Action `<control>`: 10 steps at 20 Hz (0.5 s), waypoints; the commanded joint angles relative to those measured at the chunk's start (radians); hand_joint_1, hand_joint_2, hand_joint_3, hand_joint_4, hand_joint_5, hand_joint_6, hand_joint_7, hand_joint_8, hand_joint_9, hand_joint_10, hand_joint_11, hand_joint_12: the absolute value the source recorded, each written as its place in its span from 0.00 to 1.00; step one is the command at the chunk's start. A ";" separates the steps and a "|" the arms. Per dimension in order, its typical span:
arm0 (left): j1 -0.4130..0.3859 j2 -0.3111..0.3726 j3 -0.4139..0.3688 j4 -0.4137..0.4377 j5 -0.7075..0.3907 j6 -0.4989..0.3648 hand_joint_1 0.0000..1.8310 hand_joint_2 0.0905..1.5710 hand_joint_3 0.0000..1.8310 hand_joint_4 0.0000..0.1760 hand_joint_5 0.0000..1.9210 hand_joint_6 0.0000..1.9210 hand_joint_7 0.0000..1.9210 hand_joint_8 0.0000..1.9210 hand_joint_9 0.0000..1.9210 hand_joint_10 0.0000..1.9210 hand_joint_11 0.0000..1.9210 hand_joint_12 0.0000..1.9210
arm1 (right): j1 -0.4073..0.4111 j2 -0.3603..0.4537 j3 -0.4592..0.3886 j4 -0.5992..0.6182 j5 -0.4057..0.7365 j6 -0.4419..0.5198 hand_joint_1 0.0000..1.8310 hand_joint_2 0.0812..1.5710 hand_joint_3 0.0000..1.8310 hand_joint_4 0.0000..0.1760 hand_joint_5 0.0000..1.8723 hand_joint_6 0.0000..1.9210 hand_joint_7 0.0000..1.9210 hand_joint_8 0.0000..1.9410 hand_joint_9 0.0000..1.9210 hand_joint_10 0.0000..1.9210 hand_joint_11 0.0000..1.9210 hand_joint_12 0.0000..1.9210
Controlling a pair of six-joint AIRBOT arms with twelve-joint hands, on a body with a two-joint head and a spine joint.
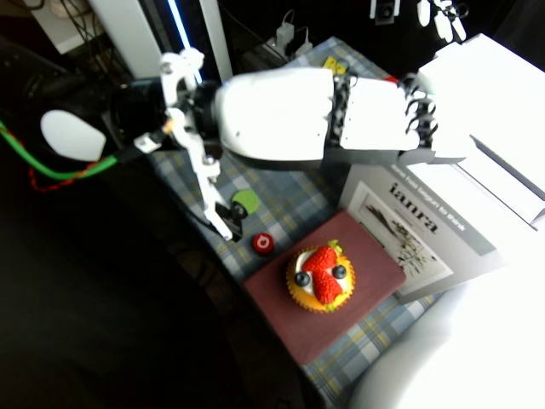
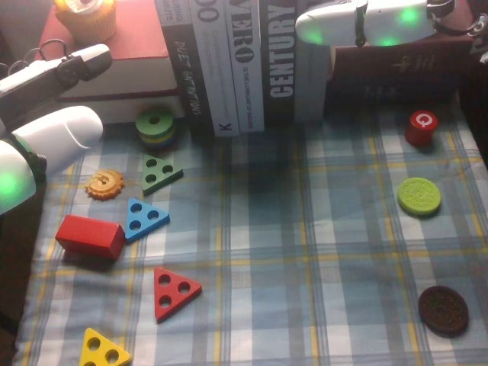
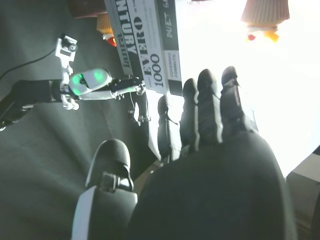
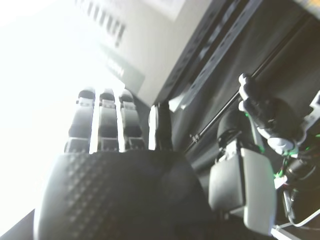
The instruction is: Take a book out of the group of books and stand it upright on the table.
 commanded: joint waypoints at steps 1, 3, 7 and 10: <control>-0.003 -0.002 -0.001 0.013 -0.121 -0.009 0.00 0.80 0.00 1.00 0.15 0.00 0.11 0.00 0.08 0.00 0.01 0.02 | 0.015 0.001 0.001 0.015 0.082 -0.002 0.00 0.71 0.00 1.00 0.14 0.00 0.00 0.00 0.00 0.00 0.00 0.00; -0.003 -0.002 -0.001 0.013 -0.122 -0.009 0.00 0.80 0.00 1.00 0.15 0.00 0.11 0.00 0.08 0.00 0.01 0.02 | 0.014 0.004 -0.008 0.008 0.075 -0.002 0.00 0.71 0.00 1.00 0.15 0.00 0.00 0.00 0.00 0.00 0.00 0.00; -0.002 -0.001 -0.004 0.013 -0.122 -0.009 0.00 0.80 0.00 1.00 0.17 0.01 0.11 0.00 0.09 0.00 0.01 0.02 | 0.007 0.013 -0.027 0.007 0.066 -0.002 0.00 0.71 0.00 1.00 0.14 0.00 0.00 0.00 0.00 0.00 0.00 0.00; -0.002 -0.001 -0.005 0.012 -0.123 -0.009 0.00 0.80 0.00 0.98 0.17 0.01 0.12 0.00 0.09 0.00 0.03 0.02 | -0.010 0.032 -0.050 0.007 0.066 -0.002 0.00 0.70 0.00 1.00 0.14 0.00 0.00 0.00 0.00 0.00 0.00 0.00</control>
